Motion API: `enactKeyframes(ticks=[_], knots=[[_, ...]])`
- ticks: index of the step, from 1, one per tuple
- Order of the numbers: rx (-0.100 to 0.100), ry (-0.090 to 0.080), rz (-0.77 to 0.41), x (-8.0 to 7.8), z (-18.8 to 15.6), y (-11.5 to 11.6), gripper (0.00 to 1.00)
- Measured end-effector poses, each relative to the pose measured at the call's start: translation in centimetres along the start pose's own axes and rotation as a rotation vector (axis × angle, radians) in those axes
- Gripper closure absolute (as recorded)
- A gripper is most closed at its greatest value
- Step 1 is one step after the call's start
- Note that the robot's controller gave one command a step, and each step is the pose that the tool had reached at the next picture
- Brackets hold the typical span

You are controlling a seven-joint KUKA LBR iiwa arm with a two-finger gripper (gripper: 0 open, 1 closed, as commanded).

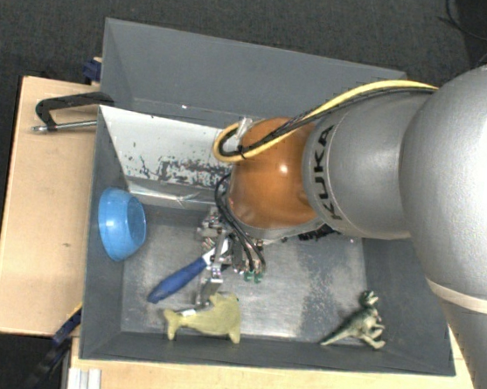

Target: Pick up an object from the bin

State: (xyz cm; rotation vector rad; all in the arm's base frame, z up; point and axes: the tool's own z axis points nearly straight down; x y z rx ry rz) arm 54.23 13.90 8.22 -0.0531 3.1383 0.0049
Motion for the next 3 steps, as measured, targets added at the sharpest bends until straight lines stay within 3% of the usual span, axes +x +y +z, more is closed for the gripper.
enactKeyframes(ticks=[1, 2, 3], knots=[[0.001, 0.001, 0.003, 0.0, -0.1, -0.1, 1.00], [0.000, -0.008, 0.079, 0.0, -11.0, -0.6, 1.00], [0.002, -0.007, -0.434, 2.7, -23.4, -2.1, 1.00]])
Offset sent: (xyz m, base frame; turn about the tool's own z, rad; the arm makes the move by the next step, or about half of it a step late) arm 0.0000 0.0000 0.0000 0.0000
